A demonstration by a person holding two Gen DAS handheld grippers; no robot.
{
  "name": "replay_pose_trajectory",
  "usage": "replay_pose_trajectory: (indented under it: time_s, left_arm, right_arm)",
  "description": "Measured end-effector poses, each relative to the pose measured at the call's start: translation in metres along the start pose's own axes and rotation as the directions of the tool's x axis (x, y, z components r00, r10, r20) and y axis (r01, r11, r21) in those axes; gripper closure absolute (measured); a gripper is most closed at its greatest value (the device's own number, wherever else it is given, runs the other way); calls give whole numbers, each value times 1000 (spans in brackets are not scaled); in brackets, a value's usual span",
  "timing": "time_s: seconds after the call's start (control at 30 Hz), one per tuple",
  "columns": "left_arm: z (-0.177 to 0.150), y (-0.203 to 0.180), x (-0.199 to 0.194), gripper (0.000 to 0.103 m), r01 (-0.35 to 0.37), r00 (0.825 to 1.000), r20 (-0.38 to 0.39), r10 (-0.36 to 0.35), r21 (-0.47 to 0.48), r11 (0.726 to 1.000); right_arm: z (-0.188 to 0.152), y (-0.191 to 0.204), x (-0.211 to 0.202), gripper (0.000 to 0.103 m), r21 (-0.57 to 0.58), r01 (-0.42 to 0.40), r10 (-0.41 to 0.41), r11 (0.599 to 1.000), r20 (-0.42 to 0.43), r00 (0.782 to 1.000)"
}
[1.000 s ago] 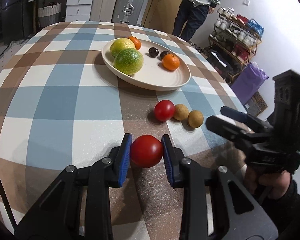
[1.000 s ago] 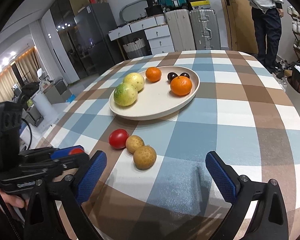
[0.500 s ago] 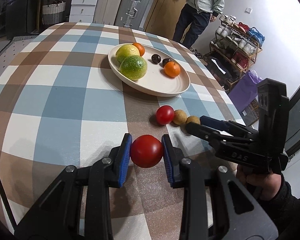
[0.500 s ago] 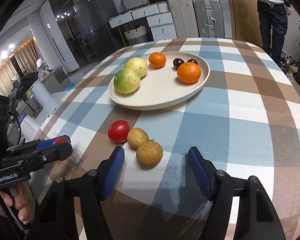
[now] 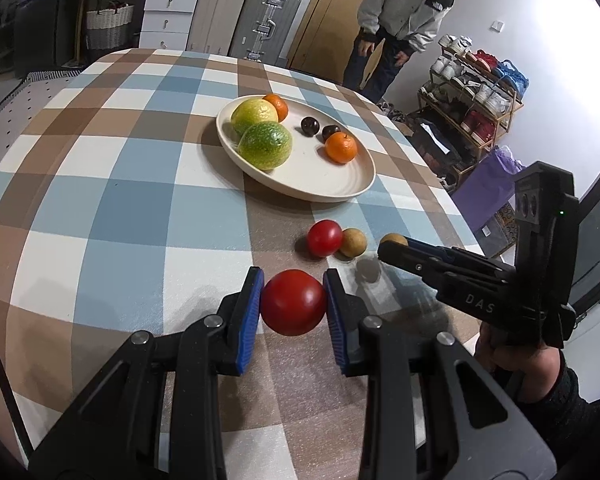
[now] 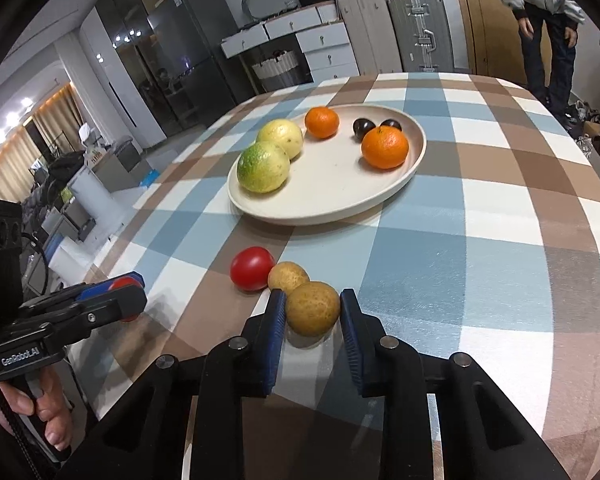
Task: Organize fruits
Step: 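Close left gripper on a red tomato while right gripper closes on a brown kiwi, then carry the held tomato and kiwi over the white plate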
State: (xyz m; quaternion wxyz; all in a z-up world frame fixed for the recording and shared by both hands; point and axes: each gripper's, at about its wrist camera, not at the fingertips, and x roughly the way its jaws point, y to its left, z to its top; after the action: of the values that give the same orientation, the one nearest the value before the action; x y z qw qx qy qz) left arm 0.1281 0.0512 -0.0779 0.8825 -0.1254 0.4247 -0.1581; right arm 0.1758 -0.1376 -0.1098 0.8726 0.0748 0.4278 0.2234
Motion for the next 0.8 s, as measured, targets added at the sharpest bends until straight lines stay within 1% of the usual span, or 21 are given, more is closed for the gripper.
replay_pose_trajectory:
  time_s: [0.17, 0.37, 0.43, 0.53, 0.67, 0.8]
  left_arm:
    - [10, -7, 2, 76, -8, 1000, 5, 8, 21, 1000]
    - [30, -18, 8, 76, -23, 1000, 19, 22, 60, 998]
    - [38, -19, 13, 76, -39, 999, 20, 38, 60, 997]
    - [54, -17, 20, 76, -27, 999, 23, 26, 46, 999]
    - [76, -21, 27, 76, -31, 999, 35, 29, 53, 998]
    - [98, -30, 36, 76, -43, 998, 47, 39, 86, 995]
  right_arm:
    - [5, -3, -11, 75, 10, -29, 29, 1000, 34, 999]
    - [17, -12, -22, 75, 40, -65, 62, 997, 80, 995]
    - [22, -16, -26, 75, 59, -84, 78, 995, 100, 992]
    - [32, -22, -32, 75, 72, -92, 82, 993, 126, 989]
    - [47, -24, -38, 75, 52, -90, 82, 995, 150, 985]
    - [61, -26, -40, 75, 30, -92, 86, 995, 163, 983]
